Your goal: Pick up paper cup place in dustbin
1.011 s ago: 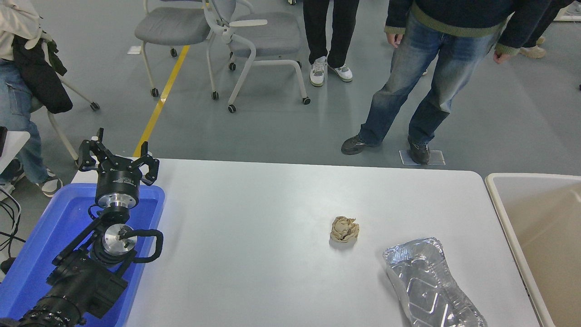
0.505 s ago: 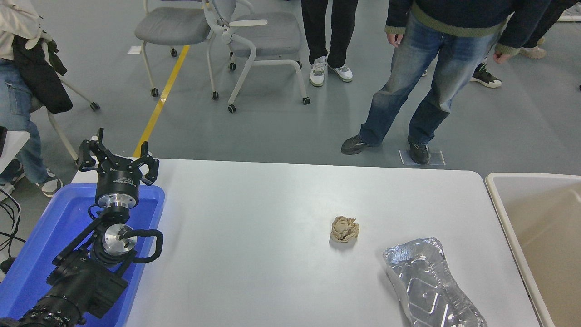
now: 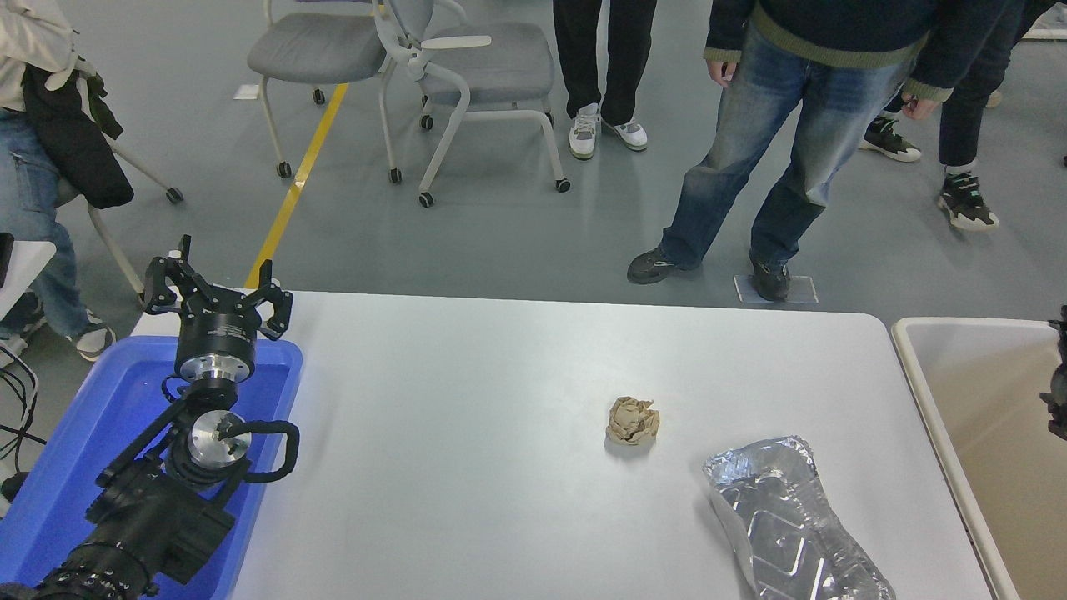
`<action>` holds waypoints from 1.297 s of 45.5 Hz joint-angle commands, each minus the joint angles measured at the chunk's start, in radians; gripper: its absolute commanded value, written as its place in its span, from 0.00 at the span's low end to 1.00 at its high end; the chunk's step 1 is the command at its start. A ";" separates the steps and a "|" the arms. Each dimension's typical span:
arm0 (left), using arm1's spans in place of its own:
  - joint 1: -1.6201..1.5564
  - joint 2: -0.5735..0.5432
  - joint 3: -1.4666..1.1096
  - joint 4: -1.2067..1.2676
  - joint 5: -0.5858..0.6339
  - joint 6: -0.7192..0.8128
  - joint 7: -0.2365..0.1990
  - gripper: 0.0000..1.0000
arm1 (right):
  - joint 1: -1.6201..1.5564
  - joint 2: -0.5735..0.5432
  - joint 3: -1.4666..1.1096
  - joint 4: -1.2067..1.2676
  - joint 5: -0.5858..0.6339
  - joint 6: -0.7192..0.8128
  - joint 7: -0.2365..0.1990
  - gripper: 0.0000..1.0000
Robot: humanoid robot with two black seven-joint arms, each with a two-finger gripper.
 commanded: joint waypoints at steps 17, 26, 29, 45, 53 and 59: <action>0.000 0.000 0.000 0.000 0.000 0.000 0.000 0.99 | 0.584 -0.078 -0.633 0.457 -0.167 -0.038 0.003 1.00; 0.000 0.000 0.000 0.000 0.000 -0.002 0.000 0.99 | 0.808 -0.070 -0.822 0.589 -0.242 -0.028 0.001 1.00; 0.000 0.000 0.000 0.000 0.000 -0.002 0.000 0.99 | 0.880 -0.056 -0.885 0.641 -0.250 -0.023 0.001 1.00; 0.000 0.001 0.000 0.000 0.000 -0.002 0.000 0.99 | 1.233 0.189 -1.210 0.848 -0.230 0.055 0.014 1.00; 0.000 0.001 0.000 0.000 0.000 -0.002 0.000 0.99 | 1.315 0.307 -1.236 0.899 -0.229 0.139 0.014 1.00; 0.000 0.001 0.000 0.000 0.000 -0.002 0.000 0.99 | 1.350 0.375 -1.253 0.914 -0.229 0.218 0.017 1.00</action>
